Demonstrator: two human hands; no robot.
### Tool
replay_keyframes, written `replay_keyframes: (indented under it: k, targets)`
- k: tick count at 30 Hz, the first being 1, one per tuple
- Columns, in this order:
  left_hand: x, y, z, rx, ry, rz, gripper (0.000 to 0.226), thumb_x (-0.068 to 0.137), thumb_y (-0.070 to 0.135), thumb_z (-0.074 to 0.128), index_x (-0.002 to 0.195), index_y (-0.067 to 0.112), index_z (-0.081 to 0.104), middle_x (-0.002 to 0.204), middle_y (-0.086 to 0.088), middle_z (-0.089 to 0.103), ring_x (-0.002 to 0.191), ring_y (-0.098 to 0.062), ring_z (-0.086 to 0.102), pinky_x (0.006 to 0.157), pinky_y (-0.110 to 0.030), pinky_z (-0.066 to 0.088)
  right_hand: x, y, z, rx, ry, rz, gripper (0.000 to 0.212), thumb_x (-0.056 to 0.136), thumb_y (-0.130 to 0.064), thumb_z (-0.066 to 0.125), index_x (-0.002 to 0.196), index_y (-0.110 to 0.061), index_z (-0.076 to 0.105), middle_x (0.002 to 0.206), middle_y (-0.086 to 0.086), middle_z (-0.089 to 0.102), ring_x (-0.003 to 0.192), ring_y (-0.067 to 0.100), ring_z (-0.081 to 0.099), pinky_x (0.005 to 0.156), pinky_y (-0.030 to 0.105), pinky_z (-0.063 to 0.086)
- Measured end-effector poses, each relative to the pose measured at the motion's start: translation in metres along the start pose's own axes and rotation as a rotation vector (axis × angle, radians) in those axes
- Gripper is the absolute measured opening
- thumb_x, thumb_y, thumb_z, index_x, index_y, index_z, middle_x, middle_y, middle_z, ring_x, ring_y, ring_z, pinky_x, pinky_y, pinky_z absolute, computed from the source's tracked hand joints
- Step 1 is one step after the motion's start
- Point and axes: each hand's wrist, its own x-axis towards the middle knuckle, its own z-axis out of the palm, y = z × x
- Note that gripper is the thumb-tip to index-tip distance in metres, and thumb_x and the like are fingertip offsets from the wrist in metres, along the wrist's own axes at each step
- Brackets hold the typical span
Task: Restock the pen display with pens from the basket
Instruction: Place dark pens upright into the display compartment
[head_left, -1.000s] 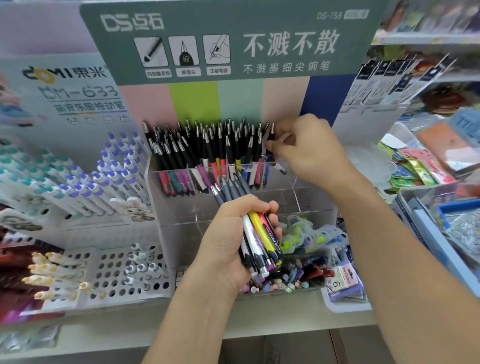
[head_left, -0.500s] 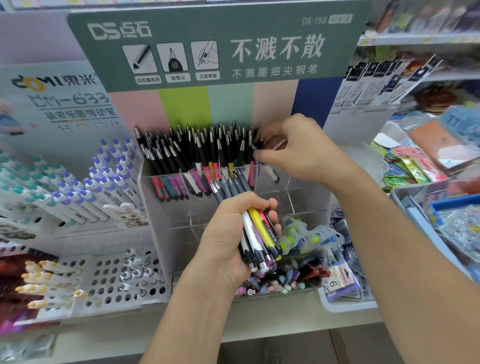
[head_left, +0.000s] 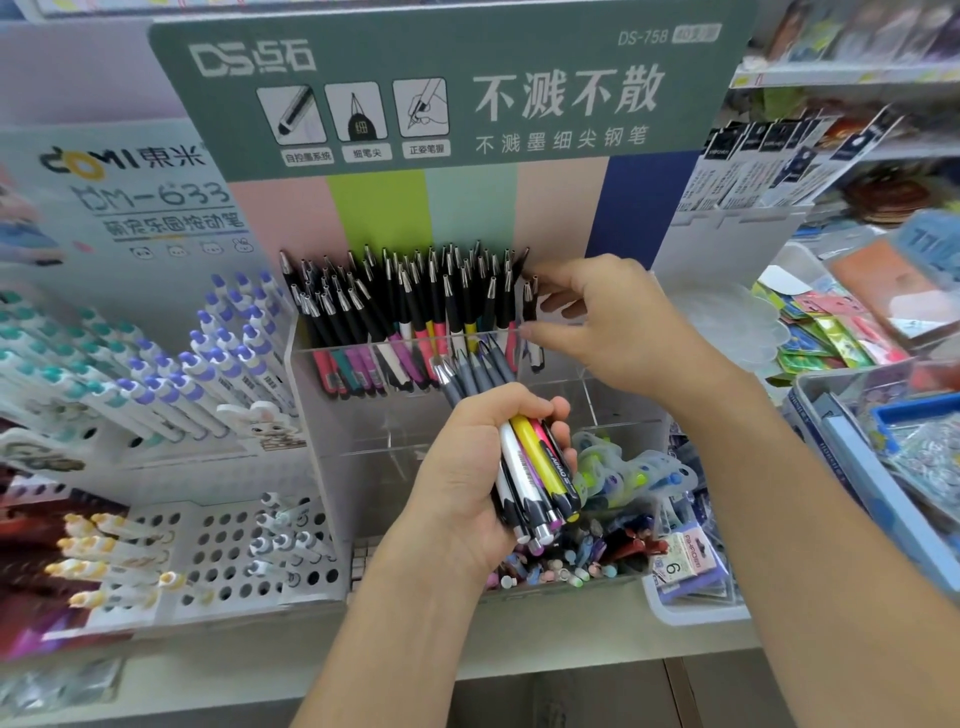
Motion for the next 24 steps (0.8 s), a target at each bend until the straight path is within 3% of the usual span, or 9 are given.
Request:
replay_keyframes:
  k: [4, 6, 8, 10, 11, 13, 15, 20, 24]
  targets:
    - [0.0, 0.0, 0.0, 0.012, -0.01, 0.006, 0.048, 0.086, 0.001, 0.053, 0.04, 0.011, 0.067, 0.064, -0.004, 0.062, 0.051, -0.01, 0.056, 0.055, -0.024, 0.051, -0.006, 0.003, -0.006, 0.001, 0.031, 0.075, 0.061, 0.085, -0.029, 0.081, 0.14, -0.015, 0.058, 0.126, -0.002, 0.067, 0.104, 0.009, 0.063, 0.094, 0.028, 0.055]
    - [-0.001, 0.001, -0.001, 0.02, -0.026, 0.005, 0.048, 0.085, 0.001, 0.054, 0.04, 0.012, 0.067, 0.065, -0.004, 0.062, 0.052, -0.01, 0.056, 0.055, -0.023, 0.051, -0.016, 0.002, -0.013, 0.07, 0.194, 0.089, 0.041, 0.086, -0.028, 0.08, 0.124, -0.017, 0.07, 0.108, -0.008, 0.073, 0.091, 0.005, 0.066, 0.083, 0.025, 0.058]
    - [0.0, 0.001, -0.001, 0.049, -0.049, -0.007, 0.046, 0.085, 0.0, 0.055, 0.042, 0.012, 0.068, 0.067, -0.005, 0.062, 0.053, -0.011, 0.056, 0.055, -0.024, 0.051, -0.032, -0.006, -0.021, 0.262, 0.299, 0.174, 0.014, 0.088, -0.037, 0.076, 0.092, -0.024, 0.077, 0.073, -0.016, 0.071, 0.066, -0.001, 0.064, 0.064, 0.018, 0.052]
    - [0.0, 0.0, 0.0, 0.086, -0.076, -0.031, 0.039, 0.084, 0.0, 0.055, 0.05, 0.011, 0.07, 0.067, -0.007, 0.061, 0.052, -0.012, 0.056, 0.052, -0.025, 0.051, -0.047, -0.017, -0.016, 0.441, 0.068, 0.323, 0.032, 0.087, -0.049, 0.071, 0.074, -0.021, 0.076, 0.055, -0.011, 0.064, 0.048, -0.001, 0.055, 0.053, 0.014, 0.044]
    - [0.001, -0.001, 0.001, 0.101, -0.085, -0.039, 0.031, 0.084, 0.0, 0.056, 0.059, 0.009, 0.071, 0.067, -0.008, 0.061, 0.052, -0.013, 0.056, 0.05, -0.025, 0.051, -0.053, -0.021, -0.01, 0.49, -0.071, 0.384, 0.036, 0.086, -0.051, 0.07, 0.073, -0.018, 0.077, 0.052, -0.008, 0.062, 0.044, 0.001, 0.052, 0.048, 0.014, 0.041]
    - [0.003, -0.004, 0.002, 0.13, -0.073, -0.05, 0.016, 0.084, -0.001, 0.056, 0.073, 0.003, 0.067, 0.065, -0.009, 0.059, 0.051, -0.014, 0.057, 0.048, -0.024, 0.051, -0.06, -0.025, 0.004, 0.606, -0.156, 0.463, 0.036, 0.085, -0.049, 0.072, 0.076, -0.014, 0.079, 0.054, 0.0, 0.061, 0.042, 0.006, 0.049, 0.044, 0.015, 0.04]
    - [0.005, -0.005, 0.001, 0.15, -0.069, -0.063, 0.012, 0.085, -0.001, 0.056, 0.076, 0.002, 0.064, 0.065, -0.009, 0.06, 0.051, -0.014, 0.057, 0.047, -0.024, 0.051, -0.06, -0.022, 0.007, 0.725, -0.111, 0.518, 0.032, 0.085, -0.041, 0.075, 0.079, -0.01, 0.079, 0.056, 0.006, 0.06, 0.043, 0.01, 0.048, 0.045, 0.017, 0.042]
    - [0.002, -0.004, 0.004, 0.115, -0.115, -0.073, 0.011, 0.075, 0.004, 0.065, 0.066, 0.006, 0.071, 0.068, -0.007, 0.065, 0.053, -0.013, 0.06, 0.047, -0.022, 0.051, -0.063, -0.018, 0.002, 0.932, -0.032, 0.608, 0.026, 0.091, -0.026, 0.071, 0.083, -0.002, 0.076, 0.048, 0.0, 0.055, 0.041, 0.01, 0.048, 0.043, 0.017, 0.04]
    - [-0.001, -0.004, 0.005, -0.019, -0.125, -0.063, 0.013, 0.072, 0.011, 0.068, 0.082, 0.002, 0.069, 0.071, -0.007, 0.068, 0.054, -0.014, 0.063, 0.046, -0.021, 0.051, -0.057, -0.02, -0.006, 1.09, 0.153, 0.539, 0.022, 0.093, -0.023, 0.068, 0.088, -0.003, 0.075, 0.057, -0.003, 0.059, 0.05, 0.01, 0.051, 0.049, 0.02, 0.043]
